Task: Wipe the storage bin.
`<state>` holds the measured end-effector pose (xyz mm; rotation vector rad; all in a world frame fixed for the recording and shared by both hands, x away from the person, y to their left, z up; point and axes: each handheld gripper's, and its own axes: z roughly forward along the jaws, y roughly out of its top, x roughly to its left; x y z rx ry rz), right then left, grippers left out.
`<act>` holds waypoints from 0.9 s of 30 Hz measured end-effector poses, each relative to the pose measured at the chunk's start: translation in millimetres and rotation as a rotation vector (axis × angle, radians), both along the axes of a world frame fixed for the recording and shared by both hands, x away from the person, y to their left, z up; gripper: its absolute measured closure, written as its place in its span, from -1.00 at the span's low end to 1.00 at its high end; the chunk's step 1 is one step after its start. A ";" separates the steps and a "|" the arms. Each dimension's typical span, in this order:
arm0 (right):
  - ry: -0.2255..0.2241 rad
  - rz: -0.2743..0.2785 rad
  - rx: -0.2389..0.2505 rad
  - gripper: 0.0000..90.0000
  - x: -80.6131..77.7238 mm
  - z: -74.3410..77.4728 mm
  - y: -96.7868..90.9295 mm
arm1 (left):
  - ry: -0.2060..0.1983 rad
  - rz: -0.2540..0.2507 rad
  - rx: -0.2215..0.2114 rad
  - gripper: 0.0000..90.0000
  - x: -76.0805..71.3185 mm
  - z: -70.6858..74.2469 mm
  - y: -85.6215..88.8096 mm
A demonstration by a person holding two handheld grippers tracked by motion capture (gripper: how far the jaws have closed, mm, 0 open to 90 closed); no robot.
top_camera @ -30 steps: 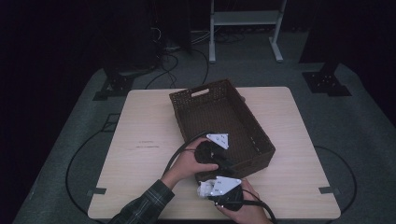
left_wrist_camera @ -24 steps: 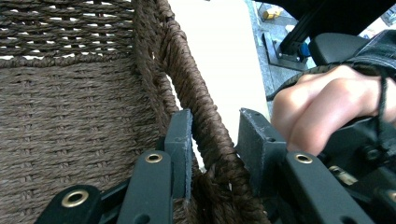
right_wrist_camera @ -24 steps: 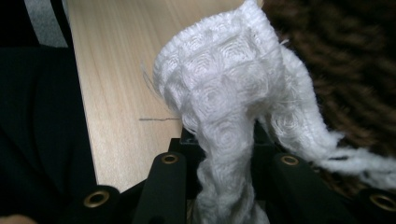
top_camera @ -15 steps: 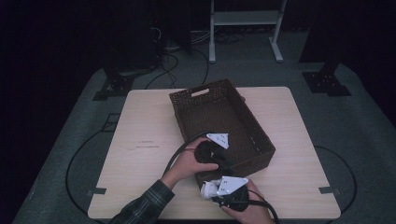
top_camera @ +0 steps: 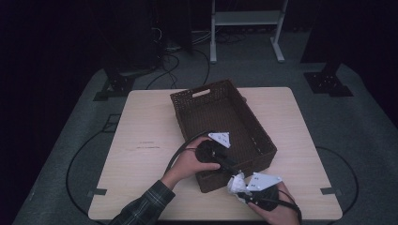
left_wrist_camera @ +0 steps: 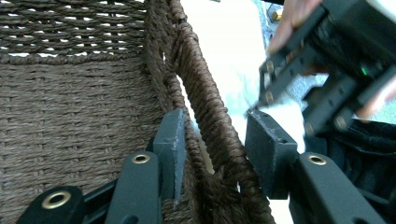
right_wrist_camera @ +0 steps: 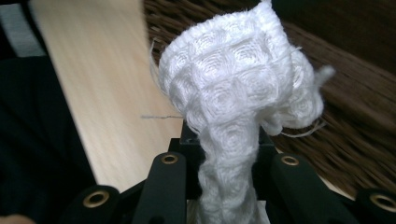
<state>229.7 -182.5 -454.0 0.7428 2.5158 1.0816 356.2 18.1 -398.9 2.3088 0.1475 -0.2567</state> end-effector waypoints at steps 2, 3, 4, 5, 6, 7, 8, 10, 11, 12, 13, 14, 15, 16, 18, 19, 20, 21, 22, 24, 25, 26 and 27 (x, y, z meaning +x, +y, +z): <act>-0.002 -0.027 -0.007 0.64 0.0 -0.1 -10.7 | -0.007 0.008 -0.001 0.18 -0.2 1.6 1.2; -0.001 -0.046 0.001 0.64 -0.2 -0.2 -15.3 | -0.010 0.011 -0.004 0.15 -0.3 2.5 1.7; 0.002 -0.060 0.003 0.64 -0.3 -0.2 -18.7 | -0.012 0.021 -0.013 0.09 -0.3 4.2 3.0; 0.002 -0.077 0.000 0.64 0.1 -0.2 -24.9 | -0.012 0.037 -0.021 0.03 -0.3 5.4 4.1; 0.004 -0.092 -0.005 0.64 0.8 -0.8 -30.1 | -0.017 0.042 -0.025 -0.03 0.4 7.2 5.8; 0.006 -0.111 -0.002 0.64 1.3 -1.4 -35.0 | -0.020 0.053 -0.030 -0.09 0.5 9.0 7.8; 0.010 -0.128 -0.006 0.64 1.9 -1.6 -40.0 | -0.030 0.057 -0.035 -0.15 1.0 10.9 10.0; 0.011 -0.157 -0.014 0.64 3.2 -2.2 -48.8 | -0.044 0.070 -0.042 -0.26 1.5 14.8 14.8; 0.012 -0.180 -0.015 0.64 4.3 -2.4 -54.9 | -0.038 0.081 -0.047 -0.29 1.3 16.1 16.8; 0.010 -0.195 -0.010 0.64 5.1 -2.6 -58.1 | -0.044 0.088 -0.054 -0.32 1.7 17.9 19.3; 0.011 -0.212 -0.012 0.64 6.3 -2.8 -62.7 | -0.048 0.094 -0.060 -0.35 2.0 19.6 21.9; 0.012 -0.229 -0.015 0.64 7.4 -3.1 -67.3 | -0.061 0.098 -0.060 -0.38 2.7 22.1 25.4; 0.014 -0.248 -0.018 0.64 8.8 -3.4 -73.3 | -0.064 0.104 -0.062 -0.40 2.5 23.4 27.5; 0.015 -0.258 -0.018 0.64 9.8 -3.5 -76.8 | -0.071 0.110 -0.068 -0.42 2.4 25.2 30.7; 0.020 -0.283 -0.018 0.64 11.6 -3.8 -86.1 | -0.084 0.122 -0.080 -0.44 2.1 28.8 37.7; 0.023 -0.298 -0.012 0.64 12.5 -4.1 -90.1 | -0.091 0.128 -0.083 -0.45 1.8 30.3 41.4; 0.024 -0.312 -0.011 0.64 13.7 -4.4 -94.1 | -0.099 0.139 -0.082 -0.46 1.3 31.7 45.2; 0.025 -0.326 -0.010 0.64 14.8 -4.9 -97.7 | -0.103 0.149 -0.081 -0.48 1.1 32.9 49.3; 0.026 -0.332 -0.010 0.64 16.4 -5.2 -101.3 | -0.112 0.158 -0.081 -0.48 1.2 34.2 55.1; 0.032 -0.356 -0.010 0.64 20.2 -6.0 -108.3 | -0.123 0.182 -0.077 -0.50 0.6 36.2 64.7; 0.033 -0.363 -0.011 0.63 22.3 -6.5 -111.5 | -0.126 0.190 -0.072 -0.51 0.5 37.3 69.9; 0.033 -0.371 -0.012 0.63 24.5 -7.3 -114.4 | -0.129 0.201 -0.075 -0.51 0.3 38.1 75.4; 0.037 -0.380 -0.013 0.63 26.3 -8.1 -116.8 | -0.132 0.210 -0.081 -0.51 0.3 38.6 79.6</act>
